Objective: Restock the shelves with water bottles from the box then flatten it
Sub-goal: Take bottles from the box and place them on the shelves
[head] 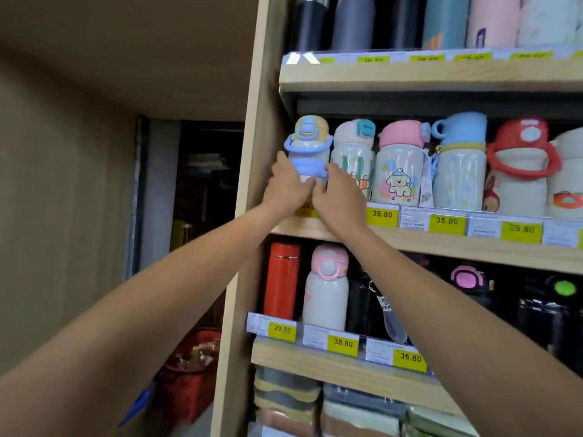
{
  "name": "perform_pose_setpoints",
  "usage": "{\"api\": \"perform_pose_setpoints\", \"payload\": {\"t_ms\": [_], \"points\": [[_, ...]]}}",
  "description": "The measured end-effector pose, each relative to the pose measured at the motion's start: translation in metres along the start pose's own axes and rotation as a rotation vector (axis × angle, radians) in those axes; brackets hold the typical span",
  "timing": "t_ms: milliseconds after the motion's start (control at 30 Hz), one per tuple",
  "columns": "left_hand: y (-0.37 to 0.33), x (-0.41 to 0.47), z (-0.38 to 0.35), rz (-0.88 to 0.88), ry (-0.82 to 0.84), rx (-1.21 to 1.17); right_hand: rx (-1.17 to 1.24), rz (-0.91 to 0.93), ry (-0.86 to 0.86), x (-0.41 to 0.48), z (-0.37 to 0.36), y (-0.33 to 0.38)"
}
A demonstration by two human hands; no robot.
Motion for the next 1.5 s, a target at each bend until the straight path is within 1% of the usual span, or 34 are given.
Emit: {"api": "perform_pose_setpoints", "payload": {"t_ms": [100,200,267,400,533,600,633,700,767,833,867,900,967,1067,1133,1267,1433,1500], "points": [[-0.001,0.004,-0.002,-0.013,0.076,-0.046,-0.072,-0.004,-0.027,-0.001,-0.002,-0.002],[0.009,0.009,-0.003,0.053,0.141,-0.018,-0.119,-0.050,-0.040,0.000,-0.008,-0.001],[0.013,0.009,-0.005,0.049,0.150,0.008,-0.135,-0.073,-0.058,-0.001,-0.013,-0.001],[0.019,0.009,-0.007,0.025,0.130,0.030,-0.148,-0.055,-0.092,-0.005,-0.020,0.000],[0.020,0.012,-0.004,0.020,0.165,0.028,-0.093,-0.035,-0.035,-0.006,-0.017,-0.003],[0.019,0.010,-0.001,0.018,0.181,0.019,-0.004,-0.011,-0.012,-0.010,-0.015,-0.005],[0.019,0.008,0.000,0.015,0.175,0.016,0.039,0.007,-0.031,-0.012,-0.012,-0.005],[0.015,0.001,-0.001,0.029,0.106,-0.009,0.078,0.027,-0.121,-0.017,-0.002,-0.009],[0.007,-0.012,0.000,-0.010,-0.079,0.032,0.071,-0.013,-0.201,-0.019,0.010,-0.016],[-0.007,-0.027,-0.001,-0.159,-0.250,0.122,0.080,-0.109,-0.212,-0.014,0.018,-0.027],[-0.014,-0.031,-0.003,-0.225,-0.252,0.101,0.106,-0.159,-0.204,-0.010,0.021,-0.030],[-0.021,-0.033,-0.007,-0.257,-0.197,0.048,0.138,-0.192,-0.192,-0.007,0.023,-0.032],[-0.032,-0.033,-0.016,-0.248,-0.035,-0.027,0.186,-0.215,-0.148,-0.003,0.027,-0.032],[-0.040,-0.025,-0.028,-0.225,0.144,0.052,0.214,-0.265,-0.049,-0.001,0.032,-0.028],[-0.043,-0.023,-0.033,-0.214,0.223,0.115,0.205,-0.285,0.004,-0.001,0.034,-0.027],[-0.046,-0.017,-0.038,-0.190,0.295,0.183,0.266,-0.330,0.044,0.002,0.038,-0.025],[-0.046,-0.015,-0.038,-0.183,0.346,0.087,0.309,-0.363,0.030,0.003,0.039,-0.024],[-0.048,-0.018,-0.036,-0.181,0.353,0.087,0.323,-0.371,0.023,0.002,0.038,-0.023]]}}
Point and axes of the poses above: each hand's wrist, its own x-axis towards the middle knuckle, its own z-axis out of the back of the hand, y = z × x, the point moved 3 cm from there along x, towards the middle knuckle, and after that the axes turned 7 degrees about -z, right-handed, at the moved point
